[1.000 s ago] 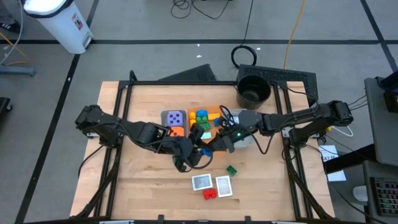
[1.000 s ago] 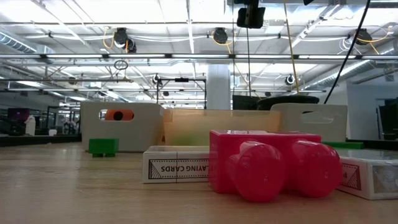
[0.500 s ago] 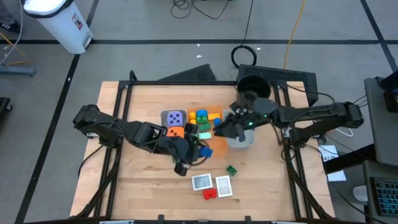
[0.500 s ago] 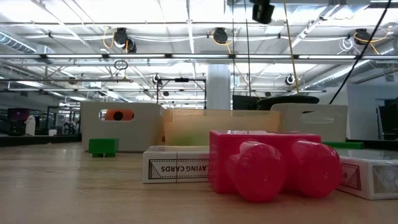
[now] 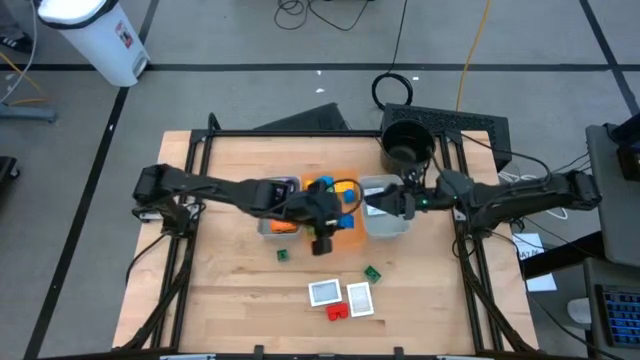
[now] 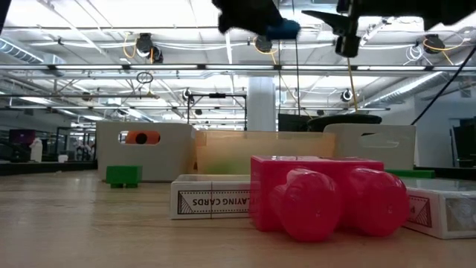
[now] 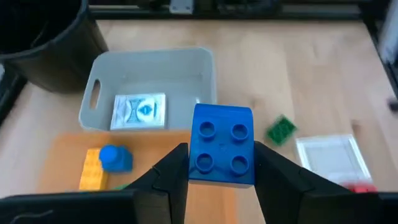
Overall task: Pick & Place Toys
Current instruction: Put the blue game piece into the orange bin
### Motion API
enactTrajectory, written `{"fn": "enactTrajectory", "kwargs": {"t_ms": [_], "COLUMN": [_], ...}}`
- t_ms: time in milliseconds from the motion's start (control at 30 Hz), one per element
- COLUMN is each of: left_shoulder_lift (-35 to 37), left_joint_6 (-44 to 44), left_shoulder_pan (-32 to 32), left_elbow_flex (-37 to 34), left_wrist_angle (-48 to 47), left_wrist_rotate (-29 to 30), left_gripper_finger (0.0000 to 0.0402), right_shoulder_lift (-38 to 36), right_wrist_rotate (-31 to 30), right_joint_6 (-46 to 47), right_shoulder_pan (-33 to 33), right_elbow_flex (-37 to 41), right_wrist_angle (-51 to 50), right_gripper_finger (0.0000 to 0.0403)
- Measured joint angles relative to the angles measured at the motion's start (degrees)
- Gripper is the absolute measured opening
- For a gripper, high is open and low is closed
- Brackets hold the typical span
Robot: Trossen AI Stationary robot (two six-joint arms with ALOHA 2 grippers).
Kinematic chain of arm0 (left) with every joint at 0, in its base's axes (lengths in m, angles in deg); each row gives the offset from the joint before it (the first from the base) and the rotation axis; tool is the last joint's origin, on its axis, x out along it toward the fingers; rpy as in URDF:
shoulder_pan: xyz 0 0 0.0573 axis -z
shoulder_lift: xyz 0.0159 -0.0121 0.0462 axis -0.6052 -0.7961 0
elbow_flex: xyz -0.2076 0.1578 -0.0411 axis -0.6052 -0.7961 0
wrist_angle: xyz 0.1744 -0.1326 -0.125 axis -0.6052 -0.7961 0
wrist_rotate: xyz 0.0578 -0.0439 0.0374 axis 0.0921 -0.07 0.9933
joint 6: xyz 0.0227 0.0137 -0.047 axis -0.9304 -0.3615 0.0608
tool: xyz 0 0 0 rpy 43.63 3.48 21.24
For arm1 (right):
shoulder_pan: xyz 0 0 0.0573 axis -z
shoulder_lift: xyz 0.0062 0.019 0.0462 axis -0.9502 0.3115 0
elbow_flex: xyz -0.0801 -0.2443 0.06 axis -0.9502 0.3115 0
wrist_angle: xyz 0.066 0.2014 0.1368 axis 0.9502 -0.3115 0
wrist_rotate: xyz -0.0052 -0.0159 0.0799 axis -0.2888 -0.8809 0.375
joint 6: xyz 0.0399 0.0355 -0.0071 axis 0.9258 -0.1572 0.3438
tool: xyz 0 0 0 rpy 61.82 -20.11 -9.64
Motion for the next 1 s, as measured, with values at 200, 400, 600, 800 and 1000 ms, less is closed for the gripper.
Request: {"fn": "enactTrajectory", "kwargs": {"t_ms": [200, 400, 600, 800, 1000], "left_shoulder_lift": [-3.1, -9.2, -14.2, -15.0, -15.1], "left_joint_6": [4.6, 6.4, 8.8, 5.5, 3.0], "left_shoulder_pan": [-3.4, -5.1, -6.9, -8.5, -10.3], "left_elbow_flex": [-6.4, -7.6, -7.4, -7.4, -7.3], "left_wrist_angle": [11.1, 16.3, 18.1, 13.7, 13.5], "left_wrist_rotate": [-2.7, -5.3, -8.1, -8.8, -8.1], "left_gripper_finger": [0.0154, 0.0143, 0.0159, 0.0142, 0.0149], "right_shoulder_lift": [-1.7, -2.2, -2.6, -3.1, -3.0], "right_wrist_rotate": [-0.1, 0.0, 0.1, 0.5, 0.0], "right_joint_6": [3.0, 1.6, 1.5, 1.3, 0.5], "right_shoulder_pan": [-2.2, -3.6, -3.6, -3.6, -3.6], "right_elbow_flex": [5.8, 6.3, 6.3, 6.3, 6.3], "right_wrist_angle": [7.0, 7.1, 7.4, 7.0, 6.5], "right_gripper_finger": [0.0202, 0.0188, 0.0178, 0.0176, 0.0175]}}
